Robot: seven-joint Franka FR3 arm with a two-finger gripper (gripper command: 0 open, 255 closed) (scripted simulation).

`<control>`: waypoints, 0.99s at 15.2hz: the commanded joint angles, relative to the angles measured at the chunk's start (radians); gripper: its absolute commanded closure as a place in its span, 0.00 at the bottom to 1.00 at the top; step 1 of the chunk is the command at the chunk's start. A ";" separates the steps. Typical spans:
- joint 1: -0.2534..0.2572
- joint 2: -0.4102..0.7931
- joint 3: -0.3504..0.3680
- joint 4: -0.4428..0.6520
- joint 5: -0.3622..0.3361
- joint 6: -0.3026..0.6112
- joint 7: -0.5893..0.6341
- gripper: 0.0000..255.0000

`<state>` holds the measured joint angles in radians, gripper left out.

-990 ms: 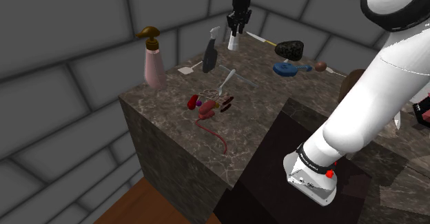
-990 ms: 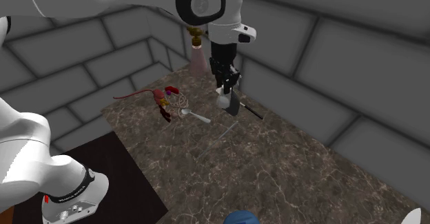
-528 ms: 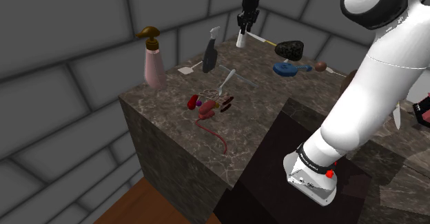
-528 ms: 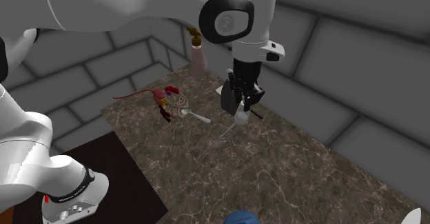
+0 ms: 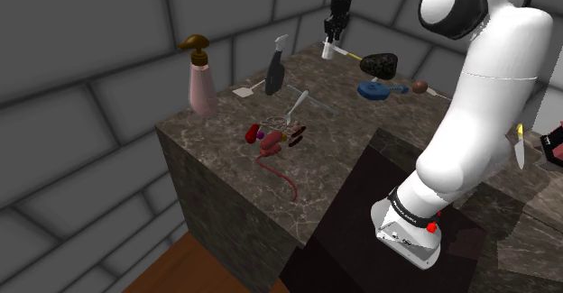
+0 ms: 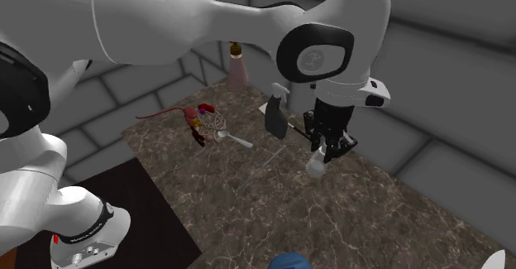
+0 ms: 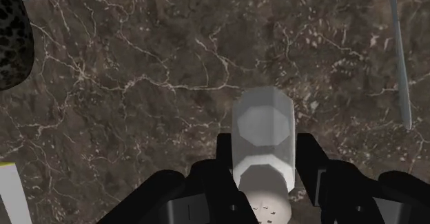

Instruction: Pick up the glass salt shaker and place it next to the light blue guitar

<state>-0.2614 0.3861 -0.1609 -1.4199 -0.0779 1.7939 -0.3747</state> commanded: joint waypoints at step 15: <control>-0.183 0.380 -0.022 0.470 0.069 -0.069 -0.184 1.00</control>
<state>-0.4452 0.7672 -0.1834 -0.9343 -0.0087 1.7088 -0.5588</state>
